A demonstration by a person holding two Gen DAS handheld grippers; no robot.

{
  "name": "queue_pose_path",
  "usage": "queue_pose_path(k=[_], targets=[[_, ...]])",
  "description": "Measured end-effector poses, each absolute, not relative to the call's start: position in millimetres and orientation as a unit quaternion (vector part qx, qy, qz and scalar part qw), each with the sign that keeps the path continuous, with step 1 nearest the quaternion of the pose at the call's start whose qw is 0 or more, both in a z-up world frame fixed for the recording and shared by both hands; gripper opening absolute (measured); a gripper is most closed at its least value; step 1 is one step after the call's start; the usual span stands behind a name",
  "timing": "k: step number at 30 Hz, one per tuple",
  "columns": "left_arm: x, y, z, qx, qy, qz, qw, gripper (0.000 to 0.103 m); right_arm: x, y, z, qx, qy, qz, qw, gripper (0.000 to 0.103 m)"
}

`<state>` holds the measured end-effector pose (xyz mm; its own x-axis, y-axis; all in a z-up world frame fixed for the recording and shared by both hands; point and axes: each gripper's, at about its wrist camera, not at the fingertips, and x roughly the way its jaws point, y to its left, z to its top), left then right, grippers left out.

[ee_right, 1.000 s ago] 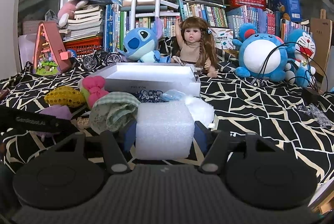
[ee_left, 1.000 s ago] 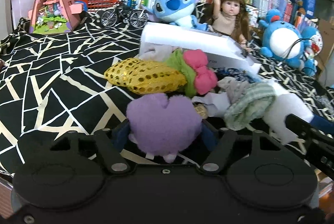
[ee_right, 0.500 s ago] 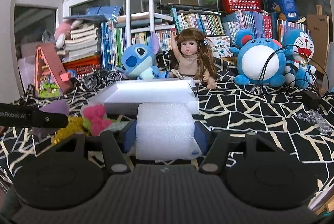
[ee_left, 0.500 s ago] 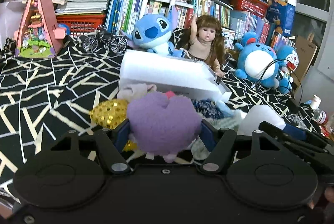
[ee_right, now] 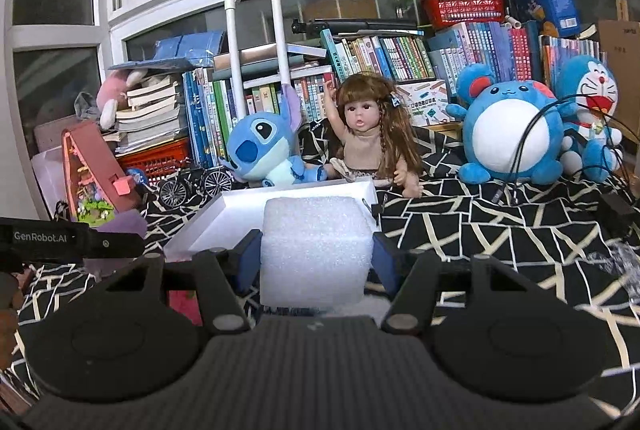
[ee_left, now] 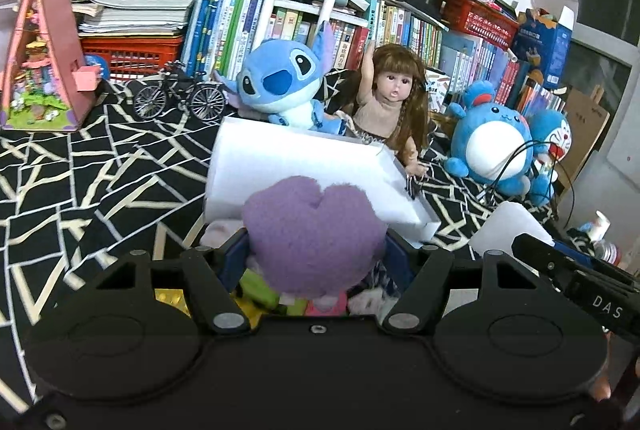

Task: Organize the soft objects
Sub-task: 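Carry the purple plush and the foam block into the white box with both tools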

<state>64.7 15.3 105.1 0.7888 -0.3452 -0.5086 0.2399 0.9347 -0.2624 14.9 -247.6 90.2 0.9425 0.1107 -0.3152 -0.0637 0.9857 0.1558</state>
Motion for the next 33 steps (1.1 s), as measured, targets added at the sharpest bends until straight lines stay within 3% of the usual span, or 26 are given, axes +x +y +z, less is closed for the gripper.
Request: queue_pose_path(k=[13,33], targets=[[177.9,-7.0,109.0,-0.139,0.341,-0.159,0.916,0.067,118.2,-256.8,113.0,0.075,0.223,0.078,0.969,0.062],[285.3,-60.1,46.6,-0.114,0.412,-0.110,0.897,0.067,227.2,-246.3,56.5,0.069,0.329,0.065,0.939,0.062]])
